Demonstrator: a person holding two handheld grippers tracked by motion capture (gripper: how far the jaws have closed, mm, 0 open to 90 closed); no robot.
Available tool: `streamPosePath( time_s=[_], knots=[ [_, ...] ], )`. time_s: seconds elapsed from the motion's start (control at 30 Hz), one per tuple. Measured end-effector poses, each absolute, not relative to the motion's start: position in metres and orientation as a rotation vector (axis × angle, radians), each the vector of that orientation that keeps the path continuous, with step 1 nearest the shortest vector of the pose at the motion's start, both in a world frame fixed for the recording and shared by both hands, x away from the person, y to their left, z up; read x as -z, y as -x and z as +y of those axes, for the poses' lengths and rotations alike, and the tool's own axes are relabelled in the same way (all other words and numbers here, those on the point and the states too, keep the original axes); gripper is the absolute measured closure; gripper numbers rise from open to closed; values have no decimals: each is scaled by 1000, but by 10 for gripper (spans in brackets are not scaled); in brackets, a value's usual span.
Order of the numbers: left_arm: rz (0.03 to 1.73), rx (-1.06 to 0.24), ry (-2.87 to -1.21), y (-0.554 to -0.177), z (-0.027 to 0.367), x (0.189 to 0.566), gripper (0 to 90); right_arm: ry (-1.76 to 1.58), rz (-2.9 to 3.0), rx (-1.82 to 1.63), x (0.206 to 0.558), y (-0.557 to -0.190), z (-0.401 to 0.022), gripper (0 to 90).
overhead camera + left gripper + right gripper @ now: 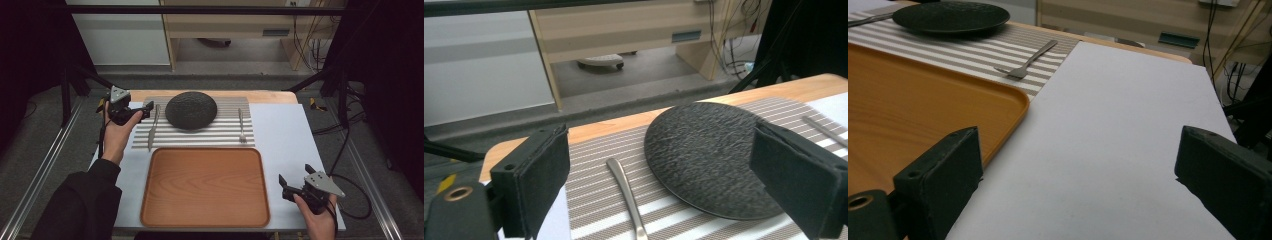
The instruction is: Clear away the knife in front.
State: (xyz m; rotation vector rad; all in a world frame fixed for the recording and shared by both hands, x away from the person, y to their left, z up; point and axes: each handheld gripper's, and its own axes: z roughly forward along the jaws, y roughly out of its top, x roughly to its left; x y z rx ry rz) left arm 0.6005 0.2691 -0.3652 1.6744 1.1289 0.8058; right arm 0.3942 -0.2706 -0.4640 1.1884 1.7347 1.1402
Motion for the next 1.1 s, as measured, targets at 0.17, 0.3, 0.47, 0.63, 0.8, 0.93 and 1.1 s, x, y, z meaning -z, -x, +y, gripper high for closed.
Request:
streamPosePath(
  time_s=[0.17, 0.3, 0.47, 0.63, 0.8, 0.93, 1.1],
  knots=[
    [1143, -820, -1683, -611, 264, 372, 91, -1158, 1760, -1136, 464, -393, -266, 44],
    [1136, -837, -1687, -618, 261, 376, 88, -1146, 1768, -1147, 464, -392, -265, 52],
    [1125, -840, -1685, -623, 258, 379, 87, -1143, 1781, -1165, 464, -391, -266, 53],
    [1112, -850, -1691, -628, 254, 385, 76, -1135, 1793, -1168, 464, -391, -264, 51],
    [1117, -895, -1725, -631, 251, 390, 83, -1130, 1769, -1175, 462, -390, -270, 51],
    [1137, -888, -1748, -635, 252, 397, 82, -1147, 1760, -1187, 463, -390, -274, 51],
    [1171, -879, -1776, -641, 256, 405, 80, -1138, 1767, -1189, 463, -390, -273, 50]
  ],
)
